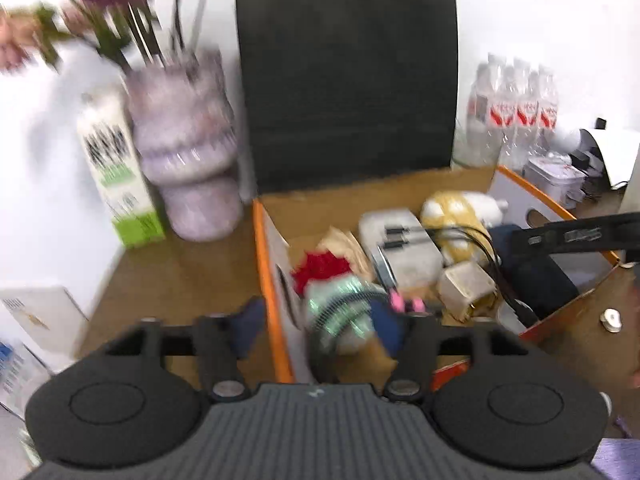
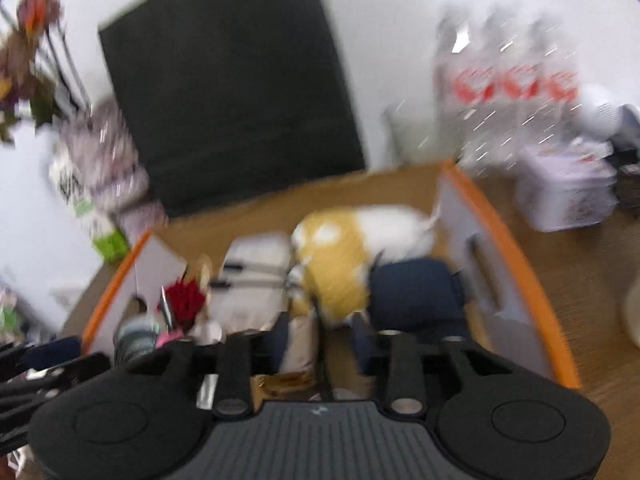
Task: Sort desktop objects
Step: 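Move both tools back to the table items, then grasp the small white cap with right tool while left tool grasps white tissue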
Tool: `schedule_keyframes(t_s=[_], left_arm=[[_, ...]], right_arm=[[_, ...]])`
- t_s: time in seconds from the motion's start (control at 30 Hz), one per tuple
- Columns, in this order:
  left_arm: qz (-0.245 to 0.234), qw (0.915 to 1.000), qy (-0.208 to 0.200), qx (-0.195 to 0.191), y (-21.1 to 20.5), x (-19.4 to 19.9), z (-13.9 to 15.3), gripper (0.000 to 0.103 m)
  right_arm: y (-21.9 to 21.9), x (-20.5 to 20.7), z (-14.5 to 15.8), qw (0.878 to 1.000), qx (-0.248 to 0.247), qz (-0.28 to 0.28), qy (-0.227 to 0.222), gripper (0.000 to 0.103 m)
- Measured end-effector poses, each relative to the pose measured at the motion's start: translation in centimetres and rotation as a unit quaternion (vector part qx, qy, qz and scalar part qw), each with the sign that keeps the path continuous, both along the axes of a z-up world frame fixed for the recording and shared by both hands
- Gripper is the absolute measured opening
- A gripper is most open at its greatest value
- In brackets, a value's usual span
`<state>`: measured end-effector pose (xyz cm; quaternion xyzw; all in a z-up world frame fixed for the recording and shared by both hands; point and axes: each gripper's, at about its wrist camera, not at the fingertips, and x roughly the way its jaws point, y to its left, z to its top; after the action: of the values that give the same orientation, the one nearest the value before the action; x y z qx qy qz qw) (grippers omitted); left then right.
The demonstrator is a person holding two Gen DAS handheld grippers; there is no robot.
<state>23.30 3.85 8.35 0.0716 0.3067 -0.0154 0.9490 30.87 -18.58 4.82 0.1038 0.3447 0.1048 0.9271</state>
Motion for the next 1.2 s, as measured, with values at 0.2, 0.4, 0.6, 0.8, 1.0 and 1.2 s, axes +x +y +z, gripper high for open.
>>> schedule_keyframes(t_s=[0.2,0.4,0.6,0.8,1.0,1.2], left_arm=[[0.033,0.9978,-0.039,-0.043,0.0,-5.6,2.4,0.089],[0.051,0.9898,-0.038,-0.127,-0.5,-15.3,-0.8,0.099],[0.068,0.9919,-0.015,-0.107,-1.2,-22.8,-4.9,0.103],[0.060,0.9908,0.026,-0.118,-0.4,-26.3,-7.6,0.103],[0.064,0.9900,0.024,-0.123,-0.4,-27.2,-7.8,0.103],[0.070,0.9905,0.022,-0.116,-0.8,-27.2,-7.9,0.103]], right_arm=[[-3.1,-5.9,2.7,0.999,0.007,-0.015,-0.036,0.054],[-4.5,-15.6,1.7,0.995,-0.027,-0.058,-0.070,0.072],[-2.0,-23.8,-1.6,0.994,-0.089,-0.014,-0.069,0.084],[-1.0,-30.0,-3.7,0.991,-0.116,0.022,-0.058,0.088],[-1.3,-33.4,-4.6,0.990,-0.103,0.033,-0.085,0.089],[-0.3,-33.7,-4.7,0.987,-0.129,0.038,-0.085,0.088]])
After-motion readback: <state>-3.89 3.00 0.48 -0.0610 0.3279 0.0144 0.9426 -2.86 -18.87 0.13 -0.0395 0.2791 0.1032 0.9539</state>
